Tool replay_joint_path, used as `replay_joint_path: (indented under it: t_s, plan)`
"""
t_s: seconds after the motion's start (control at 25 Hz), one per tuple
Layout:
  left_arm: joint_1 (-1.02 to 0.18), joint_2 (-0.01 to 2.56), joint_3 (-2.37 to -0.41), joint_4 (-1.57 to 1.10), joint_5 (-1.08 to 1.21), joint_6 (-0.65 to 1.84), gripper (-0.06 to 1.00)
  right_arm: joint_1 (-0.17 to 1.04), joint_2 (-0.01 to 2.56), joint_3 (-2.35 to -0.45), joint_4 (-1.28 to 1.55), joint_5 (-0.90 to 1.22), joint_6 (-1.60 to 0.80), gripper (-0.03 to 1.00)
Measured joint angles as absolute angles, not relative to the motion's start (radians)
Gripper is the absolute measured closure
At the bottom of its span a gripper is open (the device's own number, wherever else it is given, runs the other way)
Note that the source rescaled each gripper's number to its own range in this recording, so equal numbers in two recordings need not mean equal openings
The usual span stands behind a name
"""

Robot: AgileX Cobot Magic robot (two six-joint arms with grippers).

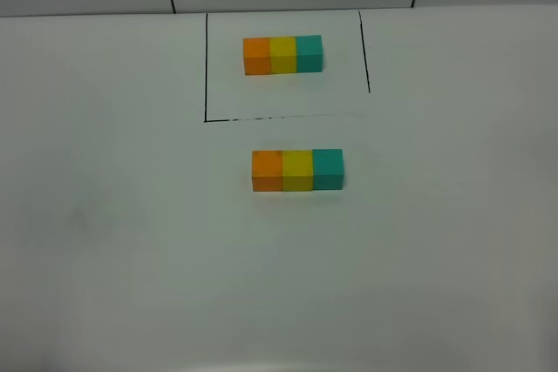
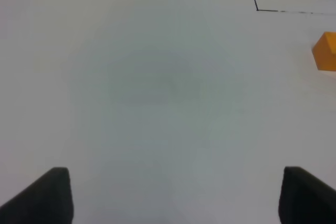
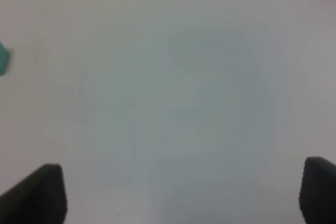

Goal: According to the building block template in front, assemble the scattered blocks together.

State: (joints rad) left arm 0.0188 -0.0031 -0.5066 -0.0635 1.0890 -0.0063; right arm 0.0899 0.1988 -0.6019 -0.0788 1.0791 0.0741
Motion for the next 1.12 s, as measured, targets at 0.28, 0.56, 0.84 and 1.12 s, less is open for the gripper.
replay_joint_path:
  t_s: [0.28,0.56,0.84,1.12]
  plan:
    - [0.019,-0.003,-0.507,-0.064,1.089,-0.006,-0.05,0.09,0.045,-0.525,-0.07,1.09,0.066,0.16]
    - [0.019,-0.003,-0.507,-0.064,1.089,-0.006,-0.05,0.09,-0.006,-0.522,-0.07,1.092,0.063,0.16]
    - [0.019,-0.003,-0.507,-0.064,1.089,-0.006,-0.05,0.09,-0.008,-0.522,-0.07,1.092,0.063,0.16]
    - [0.019,-0.003,-0.507,-0.064,1.089,-0.006,-0.05,0.09,-0.008,-0.522,-0.07,1.092,0.064,0.18]
